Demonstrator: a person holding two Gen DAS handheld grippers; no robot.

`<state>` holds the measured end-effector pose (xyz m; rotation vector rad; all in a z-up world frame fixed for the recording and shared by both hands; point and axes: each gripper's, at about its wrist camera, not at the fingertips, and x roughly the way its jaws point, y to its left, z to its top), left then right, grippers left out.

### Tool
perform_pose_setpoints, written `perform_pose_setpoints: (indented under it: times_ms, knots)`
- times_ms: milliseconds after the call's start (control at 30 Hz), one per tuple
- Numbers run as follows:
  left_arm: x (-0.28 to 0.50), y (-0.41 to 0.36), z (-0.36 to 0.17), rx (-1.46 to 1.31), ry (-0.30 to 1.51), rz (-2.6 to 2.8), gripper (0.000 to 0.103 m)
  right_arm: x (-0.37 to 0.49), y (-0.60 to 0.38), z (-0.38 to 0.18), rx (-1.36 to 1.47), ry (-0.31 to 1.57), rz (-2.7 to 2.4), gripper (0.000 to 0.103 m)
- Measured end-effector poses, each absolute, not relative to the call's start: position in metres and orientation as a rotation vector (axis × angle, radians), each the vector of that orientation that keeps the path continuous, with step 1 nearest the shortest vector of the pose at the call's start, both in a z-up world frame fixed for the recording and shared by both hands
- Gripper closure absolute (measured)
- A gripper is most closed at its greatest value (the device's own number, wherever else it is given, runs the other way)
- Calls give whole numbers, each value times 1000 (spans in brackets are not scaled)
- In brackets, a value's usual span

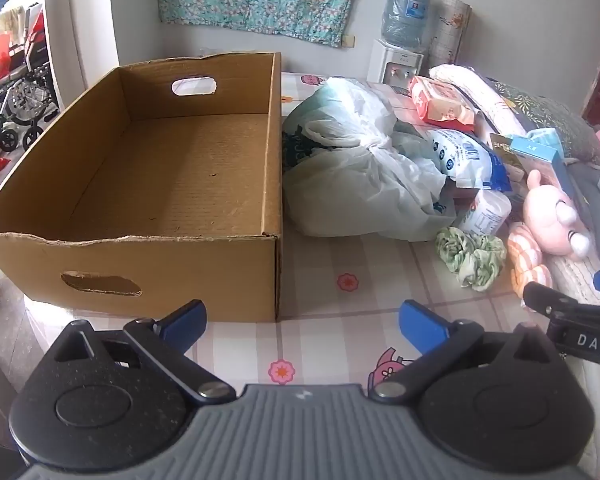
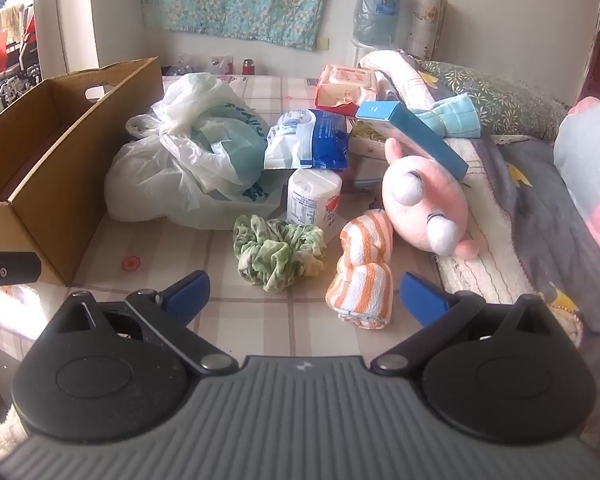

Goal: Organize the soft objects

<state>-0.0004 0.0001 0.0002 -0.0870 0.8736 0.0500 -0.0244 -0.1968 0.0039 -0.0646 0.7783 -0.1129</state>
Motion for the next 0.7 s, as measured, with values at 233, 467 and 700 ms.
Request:
perform_pose_setpoints:
  times_ms: [233, 467, 700]
  knots:
    - [-6, -15, 5, -100, 869, 58, 0, -26, -195, 7, -74, 782, -121, 1]
    - [0, -7, 3, -87, 880, -2, 0, -26, -194, 13, -74, 781, -126, 1]
    - [1, -8, 4, -75, 876, 2, 0, -25, -195, 8, -72, 780, -130, 1]
